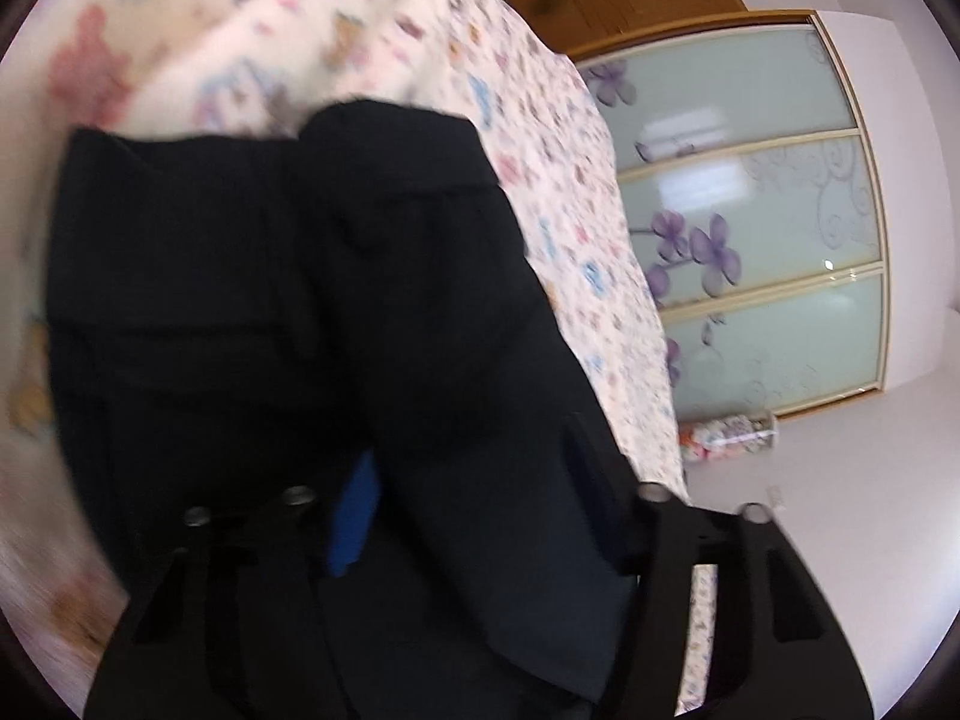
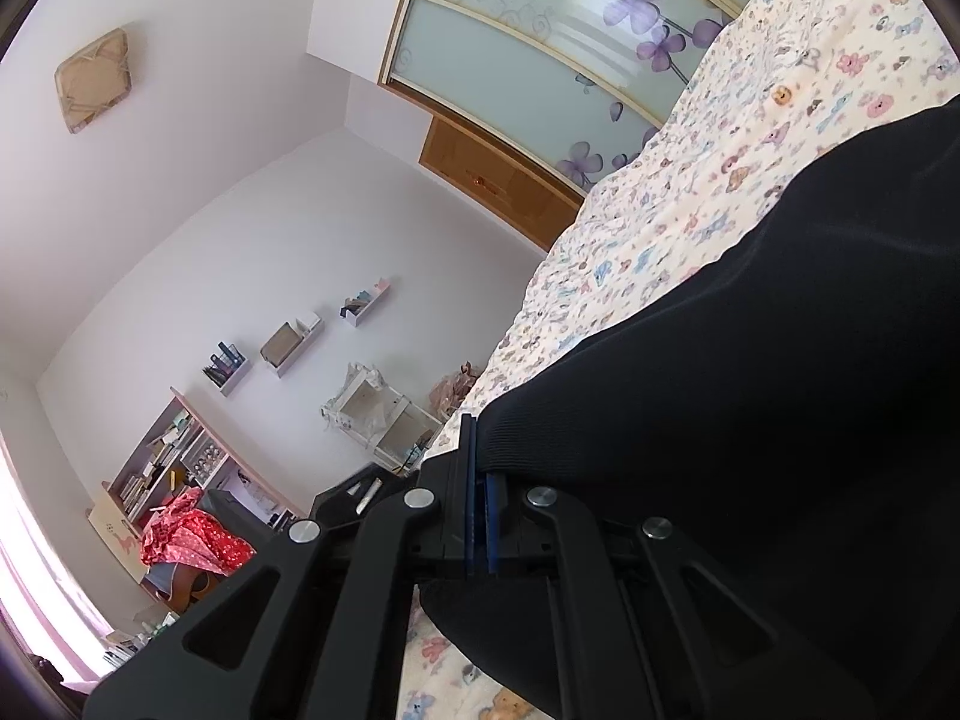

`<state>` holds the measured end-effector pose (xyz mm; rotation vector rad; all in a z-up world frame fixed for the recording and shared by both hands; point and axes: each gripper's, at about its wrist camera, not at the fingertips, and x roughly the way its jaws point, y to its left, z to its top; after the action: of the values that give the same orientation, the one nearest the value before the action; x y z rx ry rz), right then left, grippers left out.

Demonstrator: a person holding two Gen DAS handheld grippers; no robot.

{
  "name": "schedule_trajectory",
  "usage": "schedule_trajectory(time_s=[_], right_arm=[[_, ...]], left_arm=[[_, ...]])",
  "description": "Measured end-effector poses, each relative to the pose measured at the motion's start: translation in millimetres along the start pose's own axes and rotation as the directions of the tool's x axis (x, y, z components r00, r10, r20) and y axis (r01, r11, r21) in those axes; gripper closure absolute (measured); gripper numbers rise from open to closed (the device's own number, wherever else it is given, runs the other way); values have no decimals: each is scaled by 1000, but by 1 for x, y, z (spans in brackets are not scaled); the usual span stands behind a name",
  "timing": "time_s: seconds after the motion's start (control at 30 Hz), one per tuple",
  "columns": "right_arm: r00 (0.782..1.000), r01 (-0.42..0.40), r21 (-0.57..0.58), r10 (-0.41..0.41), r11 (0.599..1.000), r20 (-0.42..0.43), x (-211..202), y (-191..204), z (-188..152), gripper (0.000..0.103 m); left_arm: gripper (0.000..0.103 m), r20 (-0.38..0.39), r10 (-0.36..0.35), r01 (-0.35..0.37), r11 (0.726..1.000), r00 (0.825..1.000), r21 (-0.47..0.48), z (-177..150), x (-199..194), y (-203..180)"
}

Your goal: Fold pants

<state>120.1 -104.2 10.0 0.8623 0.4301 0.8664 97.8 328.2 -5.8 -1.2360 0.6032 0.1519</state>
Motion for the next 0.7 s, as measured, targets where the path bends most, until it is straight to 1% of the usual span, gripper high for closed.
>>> schedule_trajectory(time_s=[0.03,0.07,0.13,0.23,0.27,0.4,0.43,0.53,0.6,0.63,0.7], right_arm=[[1000,1,0,-1,1000,-1,0,0,0,100],[1000,0,1,0,1000,-2,0,0,0,100],[1000,1,3,-1,1000,-5,1,0,0,100],[1000,3,2,-3,1000,-18,3,-1,-1,100],[1000,4,1,-4,1000,-24,4,-1,-1,100],[1000,-1,-3,1,1000,-24,3,-1,-2,100],[1000,-3,-6,3,1000,-23,2,0,-2,100],[1000,-7,-18,6,1000,-27,2,4,-2,100],[999,-5,-20,4,1000,-38,4,5,-2,100],[999,-5,-18,4,1000,-43,5,4,-3,100],[999,-2,-16,1,1000,-48,6,4,-3,100]], left_arm=[[64,16,9,-9,1000,1000,1,2,-1,3],[69,26,22,-22,1000,999,2,3,-1,5],[83,30,29,-29,1000,999,4,6,1,9],[91,56,51,-53,998,997,41,7,-2,6],[92,80,63,-68,996,995,66,5,-6,1],[94,158,63,-87,985,985,150,-7,-31,-17],[94,187,63,-98,977,980,189,-12,-43,-25],[94,246,49,-113,961,968,253,-26,-70,-32],[94,286,56,-141,948,957,286,-39,-82,-29],[94,304,72,-167,939,950,300,-47,-86,-27],[94,317,94,-193,935,944,298,-58,-95,-9]])
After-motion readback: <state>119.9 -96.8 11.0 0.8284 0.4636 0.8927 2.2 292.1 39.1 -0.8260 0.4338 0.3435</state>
